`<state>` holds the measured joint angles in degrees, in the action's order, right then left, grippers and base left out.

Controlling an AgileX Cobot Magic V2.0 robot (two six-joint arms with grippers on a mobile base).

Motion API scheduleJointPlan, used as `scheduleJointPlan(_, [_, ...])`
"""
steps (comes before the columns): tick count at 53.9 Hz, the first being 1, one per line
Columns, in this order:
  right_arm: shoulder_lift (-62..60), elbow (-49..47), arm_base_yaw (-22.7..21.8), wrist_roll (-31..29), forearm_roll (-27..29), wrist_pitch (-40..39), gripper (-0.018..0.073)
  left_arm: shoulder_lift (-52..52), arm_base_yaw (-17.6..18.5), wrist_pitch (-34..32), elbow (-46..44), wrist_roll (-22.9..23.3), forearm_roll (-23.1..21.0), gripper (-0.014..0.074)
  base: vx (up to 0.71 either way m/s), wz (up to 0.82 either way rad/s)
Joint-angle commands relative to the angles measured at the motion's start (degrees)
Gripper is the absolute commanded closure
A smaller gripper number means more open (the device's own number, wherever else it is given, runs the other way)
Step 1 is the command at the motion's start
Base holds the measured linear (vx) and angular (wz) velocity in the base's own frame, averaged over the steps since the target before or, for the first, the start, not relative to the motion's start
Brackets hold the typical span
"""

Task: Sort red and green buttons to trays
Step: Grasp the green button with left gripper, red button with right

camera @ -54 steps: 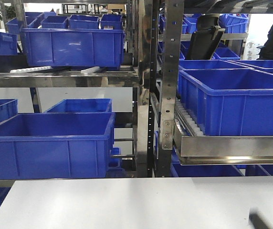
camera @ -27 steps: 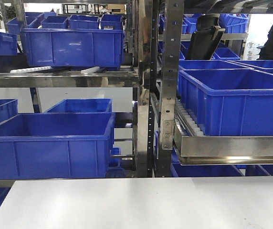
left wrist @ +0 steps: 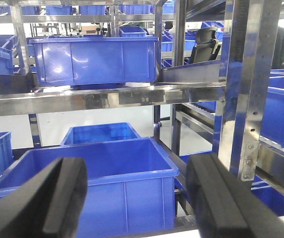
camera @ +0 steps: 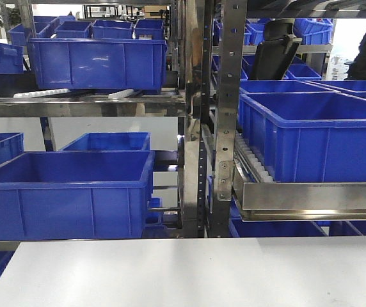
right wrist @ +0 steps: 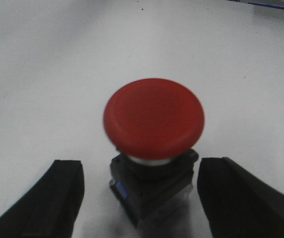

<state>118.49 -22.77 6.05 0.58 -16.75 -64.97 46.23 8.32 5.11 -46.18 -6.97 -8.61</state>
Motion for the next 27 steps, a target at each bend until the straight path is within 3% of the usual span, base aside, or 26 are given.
scheduleJointPlan(1, [-1.02,-3.04,-0.35,0.44,-0.91,-11.8,0.0087,-0.34,0.04,-4.41,-1.79,0.07,-0.16,0.0062,0.0,0.0])
scheduleJointPlan(12, [-1.35,-2.58,-0.35,0.61,-1.34,-11.73,0.058,-0.34,0.04,-1.31,-1.79,0.07,-0.23,0.0062,0.0,0.0])
scheduleJointPlan(18, [-1.51,-0.66,-0.35,1.31,-2.36,-11.8,0.0575,-0.27,0.04,4.17,-1.02,0.07,-0.23,0.0062,0.0,0.0])
scheduleJointPlan(27, [-1.51,2.51,-0.35,1.01,-1.88,-11.8,0.0575,-0.15,0.04,3.32,7.39,0.63,-2.79,0.0062,0.0,0.0])
